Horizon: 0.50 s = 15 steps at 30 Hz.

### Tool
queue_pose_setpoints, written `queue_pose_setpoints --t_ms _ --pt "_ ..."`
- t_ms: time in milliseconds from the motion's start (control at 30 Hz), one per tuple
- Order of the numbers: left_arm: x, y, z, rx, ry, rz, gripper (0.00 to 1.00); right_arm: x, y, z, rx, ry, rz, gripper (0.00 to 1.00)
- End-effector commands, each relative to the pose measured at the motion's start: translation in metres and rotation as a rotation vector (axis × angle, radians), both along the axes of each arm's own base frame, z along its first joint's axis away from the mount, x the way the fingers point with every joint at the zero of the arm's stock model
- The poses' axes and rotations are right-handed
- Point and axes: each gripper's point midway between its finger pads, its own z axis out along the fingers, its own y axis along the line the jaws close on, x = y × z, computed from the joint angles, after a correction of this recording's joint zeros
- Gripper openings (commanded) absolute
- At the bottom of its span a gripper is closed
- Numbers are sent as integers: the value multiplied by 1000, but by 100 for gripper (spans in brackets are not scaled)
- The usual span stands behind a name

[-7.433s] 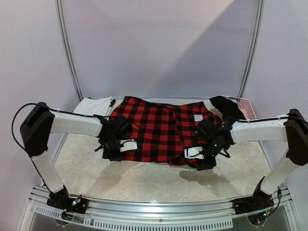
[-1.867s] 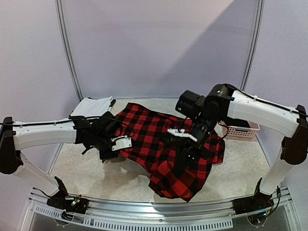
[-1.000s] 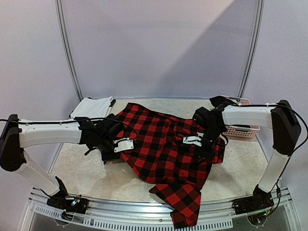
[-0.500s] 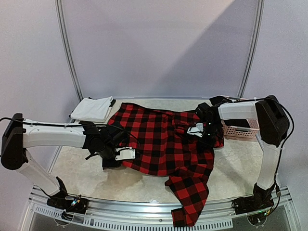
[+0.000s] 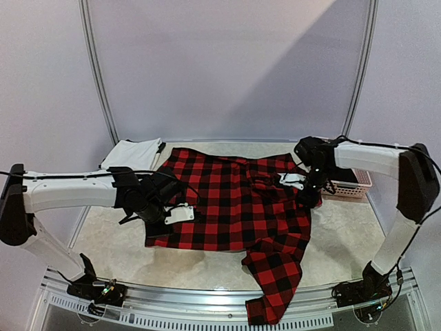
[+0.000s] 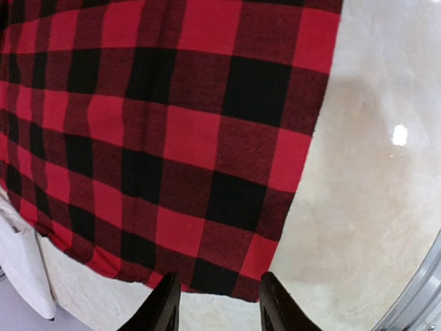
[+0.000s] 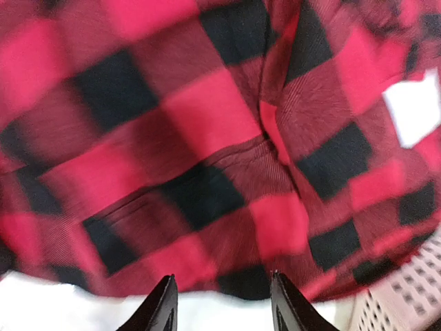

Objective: Fold and stack the mixed laundry pile
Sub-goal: Adjust the flattened shirt at the center of the board, then pick up the flattened shirt from the center of the board.

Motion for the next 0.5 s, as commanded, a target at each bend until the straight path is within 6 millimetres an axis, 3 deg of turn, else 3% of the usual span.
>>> queue_pose_setpoints --t_ms 0,200,300,467 --pt "5 38 7 122 -123 7 42 -46 7 30 155 18 118 48" --pt "7 66 6 184 -247 -45 46 -117 -4 1 131 77 395 57" --pt "-4 70 -3 167 -226 -76 50 -133 -8 -11 72 36 509 58" --pt "-9 72 -17 165 -206 -102 53 -141 -1 -24 30 -5 595 53"
